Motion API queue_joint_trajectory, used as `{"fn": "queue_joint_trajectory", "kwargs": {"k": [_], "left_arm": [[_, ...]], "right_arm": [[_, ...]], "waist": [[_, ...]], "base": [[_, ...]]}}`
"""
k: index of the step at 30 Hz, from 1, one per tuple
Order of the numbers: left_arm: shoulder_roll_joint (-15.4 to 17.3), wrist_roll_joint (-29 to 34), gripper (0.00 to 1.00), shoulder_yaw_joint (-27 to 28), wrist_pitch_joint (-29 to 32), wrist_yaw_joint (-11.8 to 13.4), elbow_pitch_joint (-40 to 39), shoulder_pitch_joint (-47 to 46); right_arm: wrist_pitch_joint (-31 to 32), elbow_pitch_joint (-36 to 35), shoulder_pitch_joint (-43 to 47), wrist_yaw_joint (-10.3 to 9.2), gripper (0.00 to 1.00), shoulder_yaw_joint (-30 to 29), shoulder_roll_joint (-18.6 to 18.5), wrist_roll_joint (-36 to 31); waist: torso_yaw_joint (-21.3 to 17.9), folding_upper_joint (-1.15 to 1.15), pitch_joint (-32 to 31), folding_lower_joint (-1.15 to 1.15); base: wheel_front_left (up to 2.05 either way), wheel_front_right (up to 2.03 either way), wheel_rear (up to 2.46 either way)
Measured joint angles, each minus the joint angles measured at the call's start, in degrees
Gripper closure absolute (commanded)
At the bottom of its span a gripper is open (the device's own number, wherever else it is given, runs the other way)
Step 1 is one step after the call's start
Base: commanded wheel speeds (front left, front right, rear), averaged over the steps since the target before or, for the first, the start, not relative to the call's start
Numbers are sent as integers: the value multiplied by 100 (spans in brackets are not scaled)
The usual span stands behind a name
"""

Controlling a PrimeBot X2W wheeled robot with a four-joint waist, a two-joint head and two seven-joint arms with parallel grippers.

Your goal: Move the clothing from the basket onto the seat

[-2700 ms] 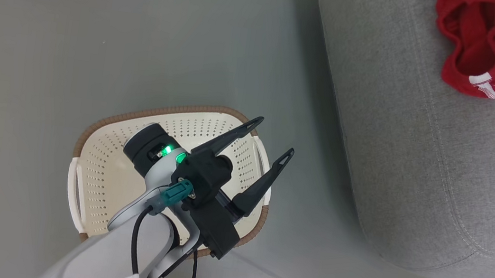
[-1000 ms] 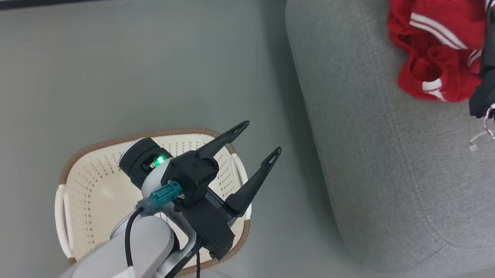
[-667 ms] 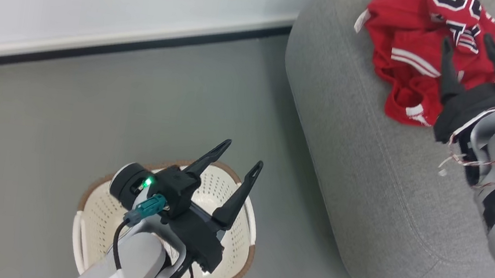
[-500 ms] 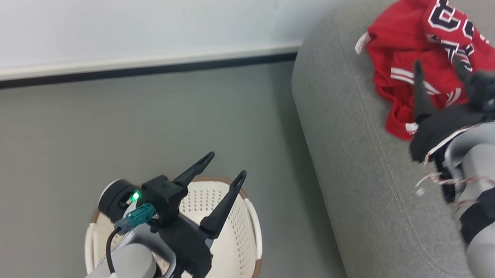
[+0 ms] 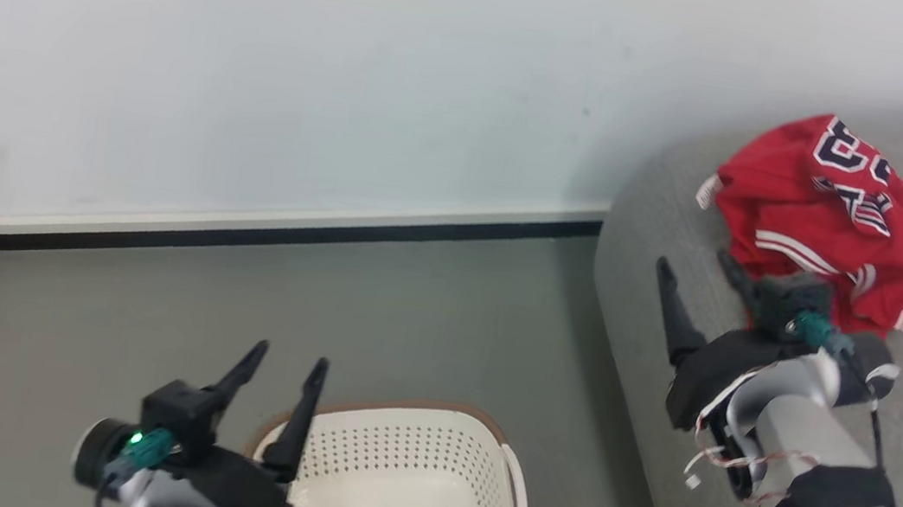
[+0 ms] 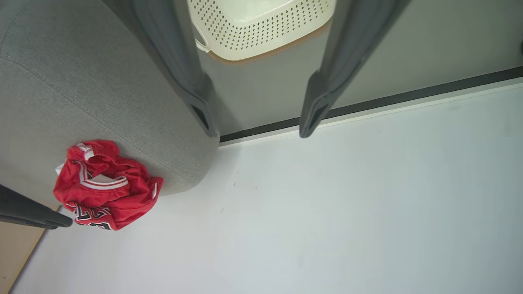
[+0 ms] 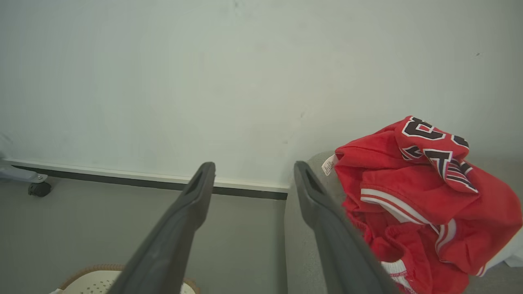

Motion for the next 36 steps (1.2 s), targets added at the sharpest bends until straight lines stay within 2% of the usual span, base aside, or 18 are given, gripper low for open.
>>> {"fn": "queue_joint_trajectory", "kwargs": {"k": [4, 13, 29, 36], "left_arm": [[229, -77, 0, 345, -14, 153, -181, 390], [522, -203, 0, 929, -45, 350, -630, 1112], [498, 60, 0, 1680, -46, 450, -1434, 2081], [377, 209, 0, 2015, -46, 452, -1675, 2336]], "right_arm": [[1, -439, 482, -18, 0, -33, 86, 60], [1, -1413, 1511, -277, 0, -60, 65, 82], [0, -3330, 3183, -810, 0, -193, -144, -104], [0, -4038, 3678, -923, 0, -310, -278, -147]], "waist": [[258, 0, -229, 0], [533, 0, -465, 0], [537, 1, -460, 1], [534, 1, -423, 1]], "base": [[0, 0, 0], [0, 0, 0], [0, 0, 0], [0, 0, 0]]}}
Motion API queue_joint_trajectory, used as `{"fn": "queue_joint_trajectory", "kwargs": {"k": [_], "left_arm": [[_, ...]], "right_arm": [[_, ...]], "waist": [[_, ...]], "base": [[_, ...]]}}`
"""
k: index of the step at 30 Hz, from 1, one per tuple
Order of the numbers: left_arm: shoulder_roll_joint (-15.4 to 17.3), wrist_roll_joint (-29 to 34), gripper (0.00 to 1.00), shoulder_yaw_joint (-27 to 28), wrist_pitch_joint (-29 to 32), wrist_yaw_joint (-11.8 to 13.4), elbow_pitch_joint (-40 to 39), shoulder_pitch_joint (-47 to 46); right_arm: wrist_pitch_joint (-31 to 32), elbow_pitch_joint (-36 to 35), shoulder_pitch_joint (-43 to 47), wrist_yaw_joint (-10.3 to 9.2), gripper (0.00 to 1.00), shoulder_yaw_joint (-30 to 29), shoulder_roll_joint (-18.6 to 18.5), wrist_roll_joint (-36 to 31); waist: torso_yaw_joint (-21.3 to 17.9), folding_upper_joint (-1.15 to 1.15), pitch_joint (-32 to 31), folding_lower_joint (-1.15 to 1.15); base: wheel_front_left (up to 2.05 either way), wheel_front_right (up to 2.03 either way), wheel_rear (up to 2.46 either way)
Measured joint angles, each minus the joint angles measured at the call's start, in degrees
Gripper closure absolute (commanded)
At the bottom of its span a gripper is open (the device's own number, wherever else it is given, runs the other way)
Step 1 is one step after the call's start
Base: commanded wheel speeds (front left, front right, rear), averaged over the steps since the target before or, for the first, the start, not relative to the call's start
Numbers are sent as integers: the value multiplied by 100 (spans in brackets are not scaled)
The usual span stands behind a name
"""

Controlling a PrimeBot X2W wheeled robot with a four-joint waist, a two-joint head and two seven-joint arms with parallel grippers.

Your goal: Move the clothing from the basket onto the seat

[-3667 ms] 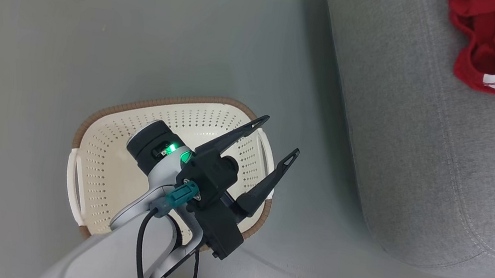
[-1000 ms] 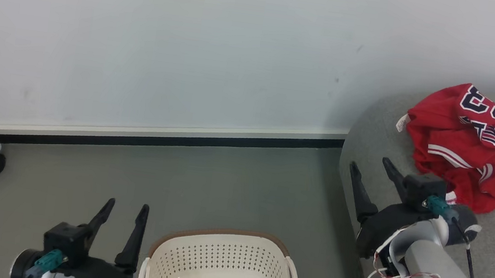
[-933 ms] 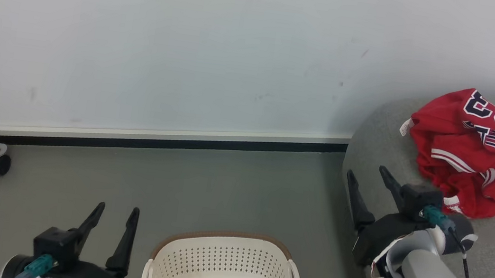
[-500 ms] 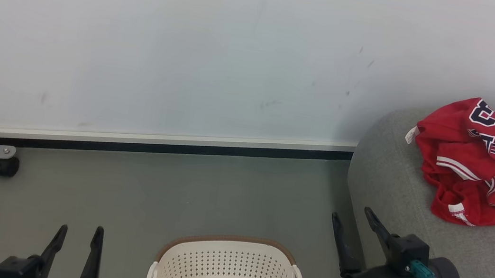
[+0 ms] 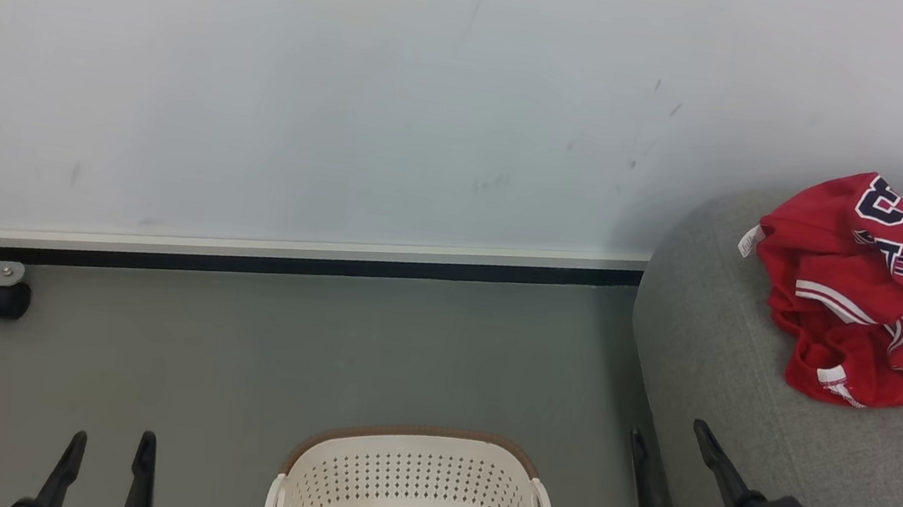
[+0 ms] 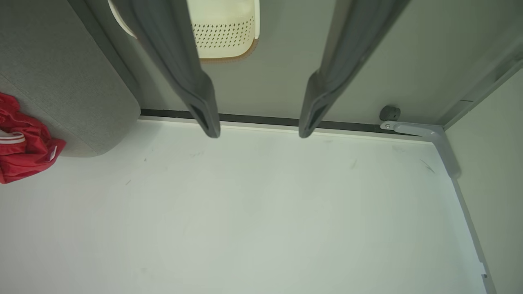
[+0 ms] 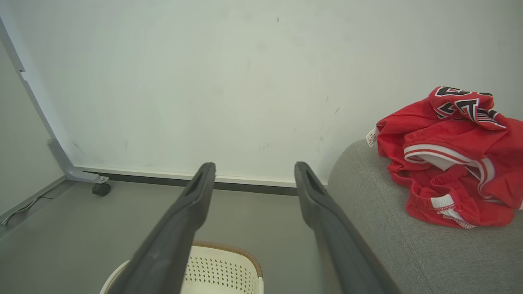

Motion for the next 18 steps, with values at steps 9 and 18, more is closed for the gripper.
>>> {"fn": "queue_joint_trajectory", "kwargs": {"k": [9, 18], "left_arm": [[-153, 312, 0, 316, 0, 0, -174, 266], [-216, 549, 0, 382, 0, 0, -255, 286]], "right_arm": [[-23, -660, 502, -105, 0, -285, -48, -15], [-24, -990, 654, -152, 0, -421, -34, -19]], "waist": [[27, 0, 52, 0], [42, 0, 85, 0]], "base": [[0, 0, 0], [0, 0, 0]]}}
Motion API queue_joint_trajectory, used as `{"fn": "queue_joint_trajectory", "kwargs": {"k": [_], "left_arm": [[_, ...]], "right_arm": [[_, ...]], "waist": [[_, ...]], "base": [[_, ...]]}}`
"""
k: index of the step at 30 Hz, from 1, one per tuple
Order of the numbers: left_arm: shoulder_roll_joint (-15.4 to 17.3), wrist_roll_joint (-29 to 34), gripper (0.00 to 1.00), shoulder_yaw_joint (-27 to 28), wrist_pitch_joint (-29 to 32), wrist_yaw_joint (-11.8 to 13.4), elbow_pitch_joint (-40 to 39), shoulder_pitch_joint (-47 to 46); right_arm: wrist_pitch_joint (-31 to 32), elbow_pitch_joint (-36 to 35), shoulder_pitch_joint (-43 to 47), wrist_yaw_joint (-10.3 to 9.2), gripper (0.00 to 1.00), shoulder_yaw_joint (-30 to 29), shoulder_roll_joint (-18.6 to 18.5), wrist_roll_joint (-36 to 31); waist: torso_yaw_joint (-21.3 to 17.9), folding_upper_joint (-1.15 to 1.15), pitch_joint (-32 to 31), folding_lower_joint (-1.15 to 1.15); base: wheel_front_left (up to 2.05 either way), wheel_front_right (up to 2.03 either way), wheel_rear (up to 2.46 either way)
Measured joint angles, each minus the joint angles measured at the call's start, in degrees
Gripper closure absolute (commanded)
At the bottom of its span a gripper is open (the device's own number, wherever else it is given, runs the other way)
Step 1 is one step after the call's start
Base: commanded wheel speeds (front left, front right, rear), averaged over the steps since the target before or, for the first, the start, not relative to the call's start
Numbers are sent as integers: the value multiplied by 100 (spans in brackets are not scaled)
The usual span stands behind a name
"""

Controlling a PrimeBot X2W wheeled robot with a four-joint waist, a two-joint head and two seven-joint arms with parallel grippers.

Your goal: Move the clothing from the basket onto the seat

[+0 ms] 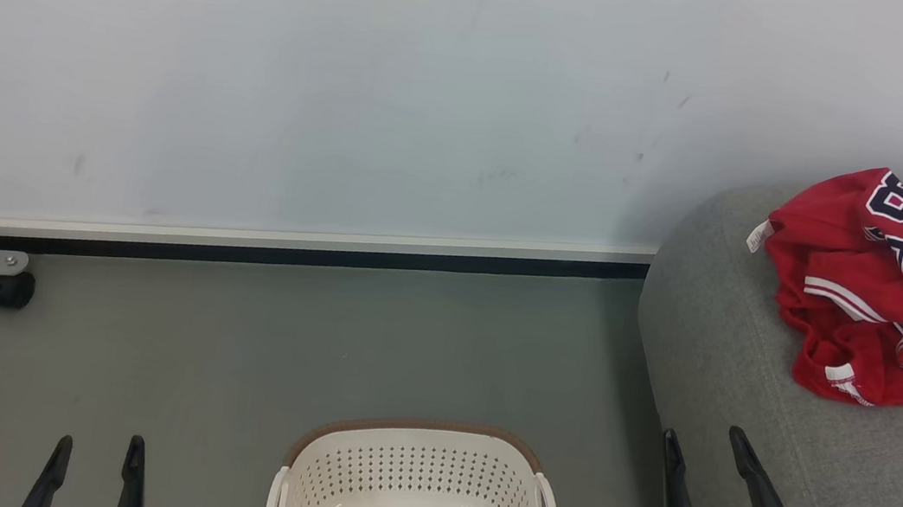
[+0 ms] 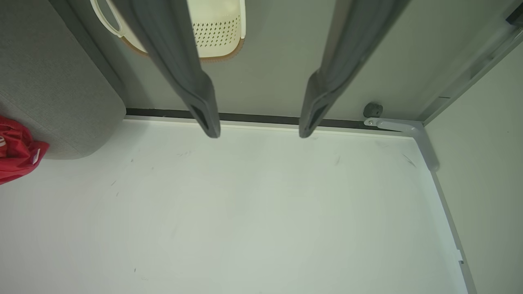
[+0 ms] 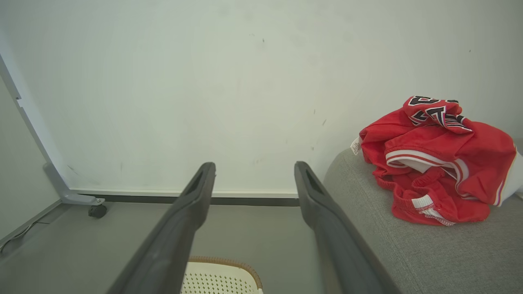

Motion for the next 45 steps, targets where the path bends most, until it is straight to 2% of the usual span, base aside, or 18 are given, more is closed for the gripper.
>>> {"fn": "queue_joint_trajectory", "kwargs": {"k": [25, 26, 35, 45], "left_arm": [[-60, 230, 0, 81, 0, 0, -115, 1], [-59, 257, 100, 83, 0, 1, -120, 1], [-234, 259, 100, 25, 63, -41, 193, 13], [-309, -525, 100, 182, 314, -168, 286, -17]], "right_arm": [[35, -398, 191, -45, 0, -247, 3, -257], [36, -402, 191, -46, 100, -253, 3, -258], [65, -85, 399, -34, 100, -230, 120, -198], [296, 45, 382, 121, 100, -543, 198, 665]], "waist": [[17, 0, 29, 0], [18, 0, 25, 0], [21, 0, 22, 0], [38, 0, 41, 0]], "base": [[0, 0, 0], [0, 0, 0], [0, 0, 0], [0, 0, 0]]}}
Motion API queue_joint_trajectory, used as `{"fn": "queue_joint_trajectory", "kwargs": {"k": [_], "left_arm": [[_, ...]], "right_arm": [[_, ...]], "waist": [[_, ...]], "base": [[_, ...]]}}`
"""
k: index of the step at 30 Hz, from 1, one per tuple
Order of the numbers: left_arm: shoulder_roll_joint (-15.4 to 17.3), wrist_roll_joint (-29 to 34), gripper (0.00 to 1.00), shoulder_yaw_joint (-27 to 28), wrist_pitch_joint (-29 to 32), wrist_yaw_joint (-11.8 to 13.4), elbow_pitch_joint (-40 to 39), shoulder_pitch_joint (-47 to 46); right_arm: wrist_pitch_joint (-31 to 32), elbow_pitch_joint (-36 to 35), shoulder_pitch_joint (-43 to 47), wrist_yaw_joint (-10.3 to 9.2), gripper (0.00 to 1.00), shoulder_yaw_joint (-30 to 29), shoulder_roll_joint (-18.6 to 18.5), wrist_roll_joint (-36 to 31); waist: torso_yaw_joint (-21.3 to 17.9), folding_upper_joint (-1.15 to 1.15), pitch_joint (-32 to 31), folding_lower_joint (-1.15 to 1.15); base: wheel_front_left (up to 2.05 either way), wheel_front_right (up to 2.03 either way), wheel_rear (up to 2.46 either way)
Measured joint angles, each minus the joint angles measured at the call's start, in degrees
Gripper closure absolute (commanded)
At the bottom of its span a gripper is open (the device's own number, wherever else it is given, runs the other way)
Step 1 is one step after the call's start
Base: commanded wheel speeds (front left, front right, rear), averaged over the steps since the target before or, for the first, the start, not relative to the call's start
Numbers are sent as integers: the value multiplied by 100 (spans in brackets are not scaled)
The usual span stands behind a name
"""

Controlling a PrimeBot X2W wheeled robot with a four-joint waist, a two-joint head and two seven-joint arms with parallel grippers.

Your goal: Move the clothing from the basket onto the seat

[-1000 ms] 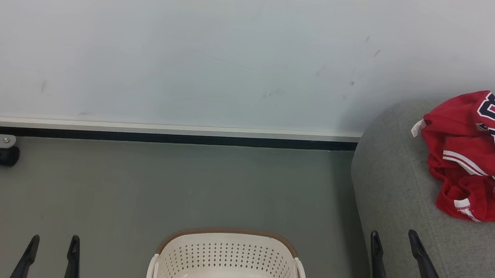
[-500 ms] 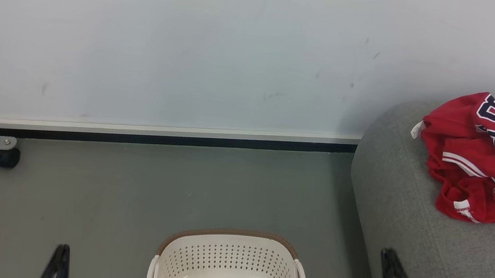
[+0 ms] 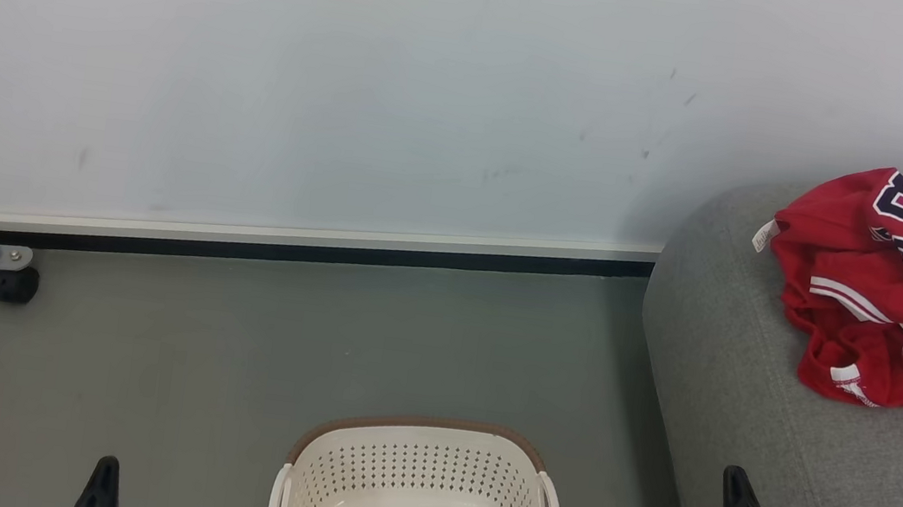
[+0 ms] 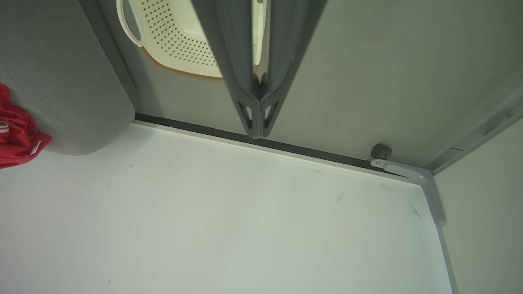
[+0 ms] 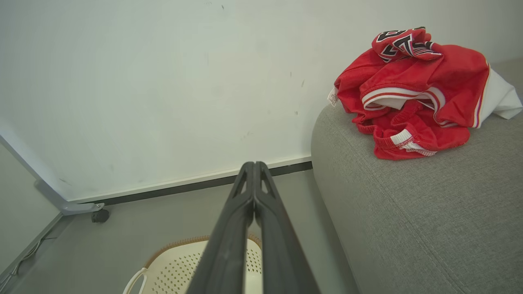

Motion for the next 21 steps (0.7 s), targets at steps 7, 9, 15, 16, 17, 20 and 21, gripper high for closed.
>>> {"fn": "queue_joint_trajectory", "kwargs": {"k": [7, 9, 15, 16, 17, 20, 21], "left_arm": [[-79, -552, 100, 107, 156, -101, 85, -72], [-94, -655, 100, 134, 201, -147, 102, -129], [-141, -1095, 100, 199, 322, -208, 155, -169], [-146, -1204, 100, 214, 352, -246, 169, -195], [-153, -1276, 100, 226, 378, -247, 185, -234], [-176, -1458, 100, 279, 439, -301, 215, -273], [-188, -1569, 100, 292, 456, -301, 234, -278]], "right_arm": [[178, 53, -87, 103, 100, -199, 58, 580], [224, 78, -87, 138, 100, -252, 80, 742], [356, 172, -98, 210, 100, -417, 125, 1235], [390, 182, -102, 238, 100, -445, 132, 1305], [404, 191, -110, 240, 100, -472, 142, 1380], [457, 214, -125, 290, 100, -558, 167, 1634], [502, 224, -137, 293, 100, -588, 178, 1700]], "waist": [[10, 0, 10, 0], [13, 0, 13, 0], [22, 0, 22, 1], [23, 0, 23, 0], [24, 0, 25, 0], [29, 0, 29, 0], [30, 0, 30, 0]], "base": [[0, 0, 0], [0, 0, 0], [0, 0, 0], [0, 0, 0], [0, 0, 0], [0, 0, 0], [0, 0, 0]]}}
